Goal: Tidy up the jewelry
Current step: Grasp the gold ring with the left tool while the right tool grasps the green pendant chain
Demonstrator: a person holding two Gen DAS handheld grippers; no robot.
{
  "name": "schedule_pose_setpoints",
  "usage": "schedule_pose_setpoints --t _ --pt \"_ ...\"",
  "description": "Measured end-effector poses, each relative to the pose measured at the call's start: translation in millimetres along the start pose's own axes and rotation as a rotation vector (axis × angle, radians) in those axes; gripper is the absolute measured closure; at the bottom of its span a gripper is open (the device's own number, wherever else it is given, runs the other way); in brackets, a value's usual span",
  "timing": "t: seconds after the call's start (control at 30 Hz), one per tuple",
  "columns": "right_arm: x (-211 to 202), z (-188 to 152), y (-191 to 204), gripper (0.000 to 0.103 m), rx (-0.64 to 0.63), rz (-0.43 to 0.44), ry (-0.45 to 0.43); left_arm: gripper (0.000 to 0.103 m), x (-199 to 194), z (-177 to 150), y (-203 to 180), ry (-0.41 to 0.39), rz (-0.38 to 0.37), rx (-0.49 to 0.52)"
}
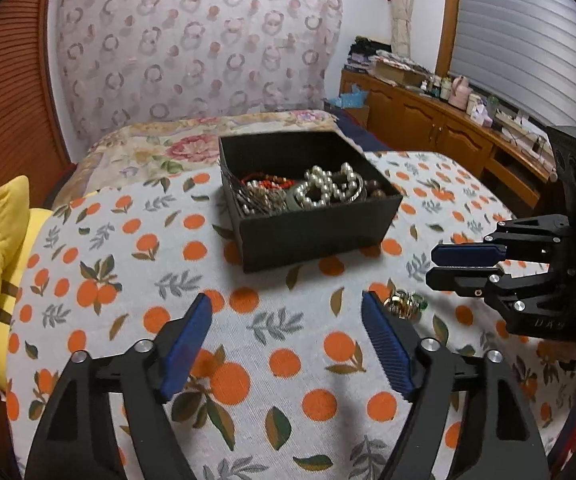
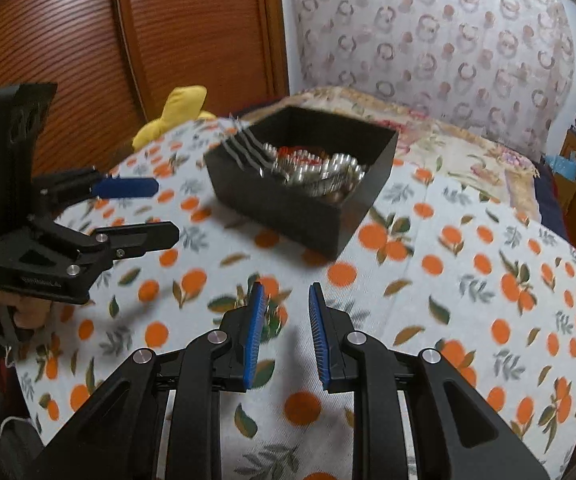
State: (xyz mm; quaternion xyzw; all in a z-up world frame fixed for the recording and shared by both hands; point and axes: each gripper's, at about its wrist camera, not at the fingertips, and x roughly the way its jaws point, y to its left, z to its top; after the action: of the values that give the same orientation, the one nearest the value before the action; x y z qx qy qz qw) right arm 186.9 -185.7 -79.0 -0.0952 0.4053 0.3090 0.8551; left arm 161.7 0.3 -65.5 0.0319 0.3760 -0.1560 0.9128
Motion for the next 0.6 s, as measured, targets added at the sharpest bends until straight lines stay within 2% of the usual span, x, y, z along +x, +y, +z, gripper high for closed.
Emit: schedule_pose_setpoints --t 0.33,0.5,0.6 --pt "15 -8 5 0.078 -0.028 0.017 0.064 0.02 10 -9 -4 0.047 0.009 0.028" --pt "17 -10 8 0.078 -0.044 0.015 0.072 0.02 13 -12 -5 0.055 0.009 0.032" --pt "14 -10 8 0.087 -0.049 0.026 0.058 0.02 14 -13 -5 0.059 0.007 0.028"
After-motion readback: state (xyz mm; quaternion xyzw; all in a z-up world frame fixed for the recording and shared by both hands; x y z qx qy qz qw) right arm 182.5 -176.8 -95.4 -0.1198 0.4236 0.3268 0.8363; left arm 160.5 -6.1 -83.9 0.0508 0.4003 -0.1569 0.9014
